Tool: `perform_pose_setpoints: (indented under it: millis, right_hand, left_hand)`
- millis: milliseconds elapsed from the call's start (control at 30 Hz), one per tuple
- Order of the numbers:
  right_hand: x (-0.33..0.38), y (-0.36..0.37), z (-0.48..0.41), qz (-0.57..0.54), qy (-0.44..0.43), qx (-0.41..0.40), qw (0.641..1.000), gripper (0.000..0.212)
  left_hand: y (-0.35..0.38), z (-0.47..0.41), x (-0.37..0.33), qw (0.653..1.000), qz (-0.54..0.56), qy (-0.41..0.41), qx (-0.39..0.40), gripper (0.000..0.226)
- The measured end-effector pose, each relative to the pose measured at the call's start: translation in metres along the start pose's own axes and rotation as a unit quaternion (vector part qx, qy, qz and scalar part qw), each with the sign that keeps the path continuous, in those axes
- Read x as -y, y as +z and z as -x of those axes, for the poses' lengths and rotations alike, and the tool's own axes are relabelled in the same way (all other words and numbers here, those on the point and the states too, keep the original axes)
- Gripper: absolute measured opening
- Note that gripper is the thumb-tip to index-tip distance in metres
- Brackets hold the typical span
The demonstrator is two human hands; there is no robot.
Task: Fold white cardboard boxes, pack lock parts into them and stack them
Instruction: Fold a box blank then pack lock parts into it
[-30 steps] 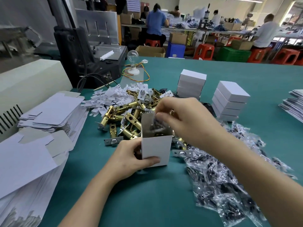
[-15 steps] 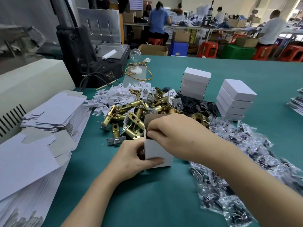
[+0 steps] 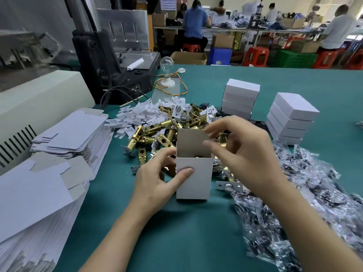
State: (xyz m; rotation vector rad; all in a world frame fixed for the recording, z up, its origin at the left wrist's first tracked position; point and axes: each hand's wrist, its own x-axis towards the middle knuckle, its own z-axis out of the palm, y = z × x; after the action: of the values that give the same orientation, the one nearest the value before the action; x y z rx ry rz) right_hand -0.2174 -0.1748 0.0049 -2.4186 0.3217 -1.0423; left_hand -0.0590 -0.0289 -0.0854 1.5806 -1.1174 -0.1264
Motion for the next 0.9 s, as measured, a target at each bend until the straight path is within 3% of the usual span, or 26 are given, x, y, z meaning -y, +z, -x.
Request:
perform_pose_setpoints:
  millis: [100,233,400,667,900]
  right_hand:
    - [-0.012,0.011,0.004,-0.012,0.047,-0.033,0.998,0.027]
    - [-0.016,0.028,0.009,-0.109,0.117,-0.044,0.986,0.032]
    - [-0.021,0.034,0.023,-0.136,0.122,-0.031,0.983,0.037]
    - [-0.022,0.033,0.029,-0.075,0.093,-0.009,0.993,0.015]
    - [-0.014,0.030,0.032,-0.144,0.120,0.002,0.982,0.017]
  left_hand:
    - [0.002,-0.001,-0.002,0.999,-0.013,0.005,-0.040,0.054]
    - [0.002,-0.001,-0.001,0.998,-0.018,0.016,-0.061,0.063]
    - [0.001,-0.001,-0.001,0.998,-0.021,0.010,-0.063,0.057]
    - [-0.003,-0.001,-0.012,0.998,0.000,0.001,-0.055,0.024]
    - [-0.001,-0.001,-0.019,0.999,-0.004,0.020,-0.043,0.027]
